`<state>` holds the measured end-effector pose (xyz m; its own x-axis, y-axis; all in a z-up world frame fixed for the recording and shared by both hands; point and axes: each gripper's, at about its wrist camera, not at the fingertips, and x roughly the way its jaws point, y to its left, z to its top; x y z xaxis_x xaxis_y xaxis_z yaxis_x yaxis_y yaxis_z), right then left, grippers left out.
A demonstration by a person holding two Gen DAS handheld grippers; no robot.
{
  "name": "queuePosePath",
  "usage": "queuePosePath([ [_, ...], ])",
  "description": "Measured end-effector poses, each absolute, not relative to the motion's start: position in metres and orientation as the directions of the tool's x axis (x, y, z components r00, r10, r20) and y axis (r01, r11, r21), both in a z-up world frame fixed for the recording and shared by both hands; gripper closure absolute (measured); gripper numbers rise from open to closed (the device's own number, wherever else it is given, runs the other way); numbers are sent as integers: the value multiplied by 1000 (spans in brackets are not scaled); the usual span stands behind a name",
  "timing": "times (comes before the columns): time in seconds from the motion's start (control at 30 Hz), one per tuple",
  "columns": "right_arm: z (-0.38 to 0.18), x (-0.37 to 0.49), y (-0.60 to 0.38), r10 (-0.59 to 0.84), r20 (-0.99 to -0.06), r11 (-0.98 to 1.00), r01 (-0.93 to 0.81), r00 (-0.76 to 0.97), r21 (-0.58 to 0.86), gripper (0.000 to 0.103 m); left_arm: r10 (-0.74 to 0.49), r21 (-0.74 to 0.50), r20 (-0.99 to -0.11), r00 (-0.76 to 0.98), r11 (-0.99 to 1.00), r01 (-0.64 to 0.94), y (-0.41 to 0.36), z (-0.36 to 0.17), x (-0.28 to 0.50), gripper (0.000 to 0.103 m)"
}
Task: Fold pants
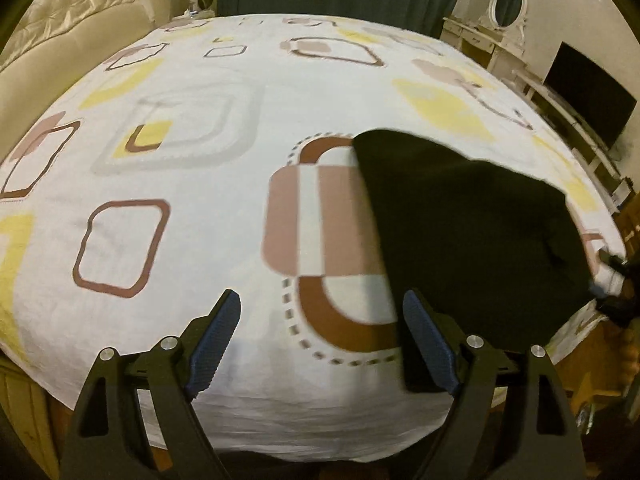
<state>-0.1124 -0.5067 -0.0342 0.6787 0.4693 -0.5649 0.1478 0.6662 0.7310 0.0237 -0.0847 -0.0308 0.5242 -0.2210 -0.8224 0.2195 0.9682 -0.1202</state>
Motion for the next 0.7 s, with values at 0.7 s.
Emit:
queuePosePath([
  [0.7,-48,-63,-459,520,-630,704,129,577,699,38,-243,-159,-832,498,966,206,-78,-36,35,21],
])
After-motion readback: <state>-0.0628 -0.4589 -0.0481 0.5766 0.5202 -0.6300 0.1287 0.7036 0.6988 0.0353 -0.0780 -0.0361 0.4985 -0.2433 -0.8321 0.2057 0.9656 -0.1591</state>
